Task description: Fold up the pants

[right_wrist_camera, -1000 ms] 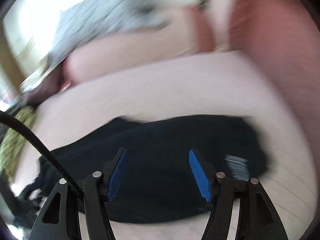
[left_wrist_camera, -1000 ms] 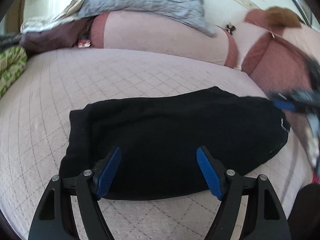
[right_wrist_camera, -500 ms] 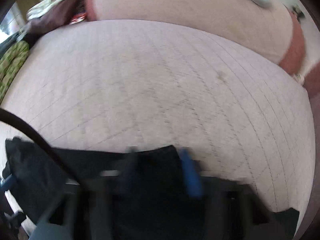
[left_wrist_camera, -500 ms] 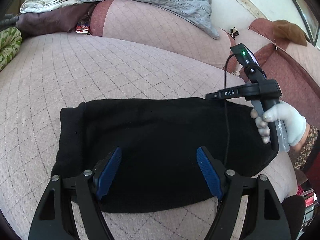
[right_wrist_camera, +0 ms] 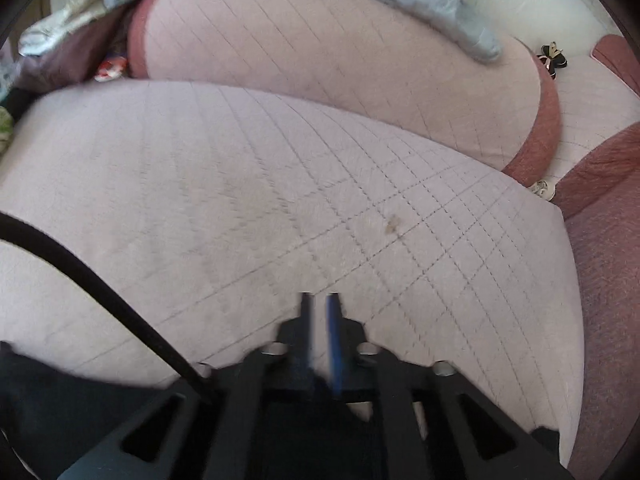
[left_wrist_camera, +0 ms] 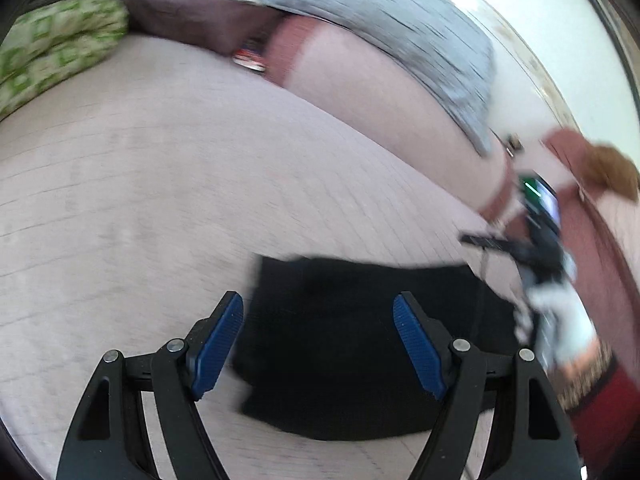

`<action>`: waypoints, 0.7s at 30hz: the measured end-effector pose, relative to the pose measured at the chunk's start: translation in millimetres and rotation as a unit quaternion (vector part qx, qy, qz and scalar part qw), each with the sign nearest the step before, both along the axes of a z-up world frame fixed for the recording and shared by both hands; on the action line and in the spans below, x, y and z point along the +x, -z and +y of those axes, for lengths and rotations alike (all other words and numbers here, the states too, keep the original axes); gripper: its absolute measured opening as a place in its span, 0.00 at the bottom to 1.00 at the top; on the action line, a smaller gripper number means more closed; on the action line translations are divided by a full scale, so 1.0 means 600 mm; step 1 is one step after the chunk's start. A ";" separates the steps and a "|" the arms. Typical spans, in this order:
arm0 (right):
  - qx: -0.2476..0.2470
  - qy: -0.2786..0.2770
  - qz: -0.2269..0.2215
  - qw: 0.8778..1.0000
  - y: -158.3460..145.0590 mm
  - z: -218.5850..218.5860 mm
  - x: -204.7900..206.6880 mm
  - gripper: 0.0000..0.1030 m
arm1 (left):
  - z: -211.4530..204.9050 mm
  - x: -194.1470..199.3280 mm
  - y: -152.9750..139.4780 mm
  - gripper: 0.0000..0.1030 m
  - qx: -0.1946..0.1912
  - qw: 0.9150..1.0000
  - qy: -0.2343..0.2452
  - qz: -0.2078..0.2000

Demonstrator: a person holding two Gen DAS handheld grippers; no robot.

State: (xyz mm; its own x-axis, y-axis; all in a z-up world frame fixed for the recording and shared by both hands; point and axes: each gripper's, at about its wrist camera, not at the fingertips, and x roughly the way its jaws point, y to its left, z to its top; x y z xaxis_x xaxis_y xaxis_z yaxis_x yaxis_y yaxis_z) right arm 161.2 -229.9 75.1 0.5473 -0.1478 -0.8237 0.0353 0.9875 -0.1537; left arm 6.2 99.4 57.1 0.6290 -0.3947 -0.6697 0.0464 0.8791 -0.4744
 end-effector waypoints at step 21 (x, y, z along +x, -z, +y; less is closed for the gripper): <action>0.209 -0.064 0.022 0.975 -0.041 0.085 -0.284 0.62 | -0.001 -0.029 0.038 0.82 -0.054 0.997 -0.036 0.036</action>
State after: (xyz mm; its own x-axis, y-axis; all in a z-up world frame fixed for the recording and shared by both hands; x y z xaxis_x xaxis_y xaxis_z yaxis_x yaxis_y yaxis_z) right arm -9.4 -179.2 99.7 0.5013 0.2738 -0.8208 -0.0895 0.9599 0.2656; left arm -11.0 99.0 34.4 0.6099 -0.4224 -0.6705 -0.0534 0.8223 -0.5666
